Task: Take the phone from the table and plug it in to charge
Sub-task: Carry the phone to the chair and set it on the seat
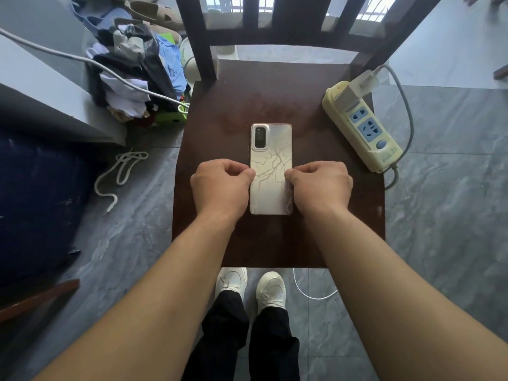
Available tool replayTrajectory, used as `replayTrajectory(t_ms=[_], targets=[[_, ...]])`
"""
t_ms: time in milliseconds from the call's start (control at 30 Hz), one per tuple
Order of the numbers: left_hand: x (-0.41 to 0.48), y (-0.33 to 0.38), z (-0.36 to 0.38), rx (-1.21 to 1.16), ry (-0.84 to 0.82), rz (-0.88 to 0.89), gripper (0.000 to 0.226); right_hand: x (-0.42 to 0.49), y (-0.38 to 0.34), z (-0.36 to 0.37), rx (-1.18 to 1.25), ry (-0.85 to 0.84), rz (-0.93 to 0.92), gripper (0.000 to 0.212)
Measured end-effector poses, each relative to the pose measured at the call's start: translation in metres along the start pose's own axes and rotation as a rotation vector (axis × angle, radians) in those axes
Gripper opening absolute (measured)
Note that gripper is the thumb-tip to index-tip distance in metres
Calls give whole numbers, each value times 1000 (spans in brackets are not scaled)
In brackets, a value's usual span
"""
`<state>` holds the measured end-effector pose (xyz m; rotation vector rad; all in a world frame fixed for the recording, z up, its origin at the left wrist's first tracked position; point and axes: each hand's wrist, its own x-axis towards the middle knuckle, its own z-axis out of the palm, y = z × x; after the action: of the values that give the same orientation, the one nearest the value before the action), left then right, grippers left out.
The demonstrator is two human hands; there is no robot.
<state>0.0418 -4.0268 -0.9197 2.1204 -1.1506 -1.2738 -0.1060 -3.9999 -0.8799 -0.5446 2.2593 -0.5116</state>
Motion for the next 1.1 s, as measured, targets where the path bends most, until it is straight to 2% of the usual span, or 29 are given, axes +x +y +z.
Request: replayTrajectory(t_ms=[367, 733, 867, 1100], targets=[[9, 10, -7, 115, -37, -37, 13, 6, 7, 10, 49, 5, 50, 19], [6, 7, -6, 47, -50, -43, 11, 5, 10, 8, 95, 9, 40, 20], [8, 3, -5, 3, -59, -59, 11, 1, 11, 8, 66, 25, -10, 27], [3, -1, -9, -36, -78, -37, 7, -7, 29, -11, 206, -3, -24, 11]])
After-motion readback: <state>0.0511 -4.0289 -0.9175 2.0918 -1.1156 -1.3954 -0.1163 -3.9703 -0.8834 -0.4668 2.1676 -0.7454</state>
